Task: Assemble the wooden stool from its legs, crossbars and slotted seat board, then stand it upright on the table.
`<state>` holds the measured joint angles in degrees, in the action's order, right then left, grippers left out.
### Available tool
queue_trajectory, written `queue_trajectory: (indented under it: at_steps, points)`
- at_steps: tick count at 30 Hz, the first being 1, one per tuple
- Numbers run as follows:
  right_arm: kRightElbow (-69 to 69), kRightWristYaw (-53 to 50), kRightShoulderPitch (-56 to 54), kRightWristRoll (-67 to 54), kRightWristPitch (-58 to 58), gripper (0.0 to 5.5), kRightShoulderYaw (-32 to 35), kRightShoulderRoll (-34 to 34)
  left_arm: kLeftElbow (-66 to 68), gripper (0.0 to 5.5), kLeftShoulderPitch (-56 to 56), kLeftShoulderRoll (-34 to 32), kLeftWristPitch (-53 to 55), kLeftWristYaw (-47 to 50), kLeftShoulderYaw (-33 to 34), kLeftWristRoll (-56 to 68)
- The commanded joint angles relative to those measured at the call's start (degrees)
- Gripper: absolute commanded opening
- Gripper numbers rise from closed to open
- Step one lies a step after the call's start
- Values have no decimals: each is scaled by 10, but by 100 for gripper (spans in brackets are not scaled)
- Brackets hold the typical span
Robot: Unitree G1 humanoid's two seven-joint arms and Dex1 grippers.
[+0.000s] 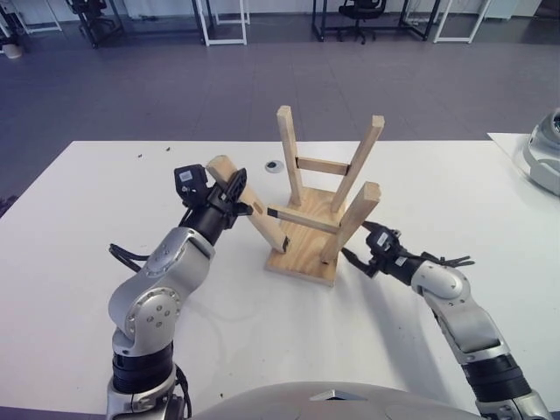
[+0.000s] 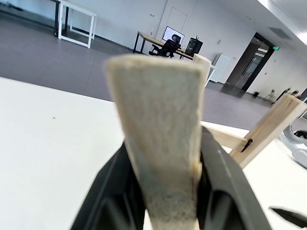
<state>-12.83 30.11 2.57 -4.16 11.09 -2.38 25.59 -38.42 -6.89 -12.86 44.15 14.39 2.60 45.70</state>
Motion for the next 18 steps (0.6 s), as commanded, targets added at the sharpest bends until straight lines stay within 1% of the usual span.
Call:
queue_trajectory:
  at_steps: [1,3,5,6,7,10,12,13,14,17,18]
  points:
    - [-109,-44,24,-109,47,376,130,-24,22,102,37,-16,26,7,-29,-63]
    - [-186,-61,25,-205,78,376,199,-31,26,102,37,-9,21,6,-35,-75]
    - [-267,-105,-5,-343,118,376,245,-31,22,102,39,-8,19,5,-41,-86]
    - [-297,-131,-28,-392,138,376,247,-28,20,102,39,-9,18,4,-44,-91]
    - [-323,-153,-52,-415,161,376,231,-21,20,102,37,-9,17,3,-47,-97]
    - [-376,-228,-151,-359,282,376,93,13,23,102,18,-14,18,-1,-75,-127]
    - [-361,-293,-230,-315,374,376,24,11,27,102,13,-11,18,-1,-87,-142]
    - [-353,-306,-269,-282,404,376,-20,16,30,102,11,-9,16,-1,-92,-150]
    - [-349,-314,-296,-261,433,376,-56,19,32,102,8,-8,16,-1,-97,-157]
    - [-335,-306,-374,-163,484,376,-207,58,37,102,-1,-3,16,1,-114,-182]
    - [-331,-301,-391,-140,494,376,-238,66,39,102,-6,0,17,0,-120,-189]
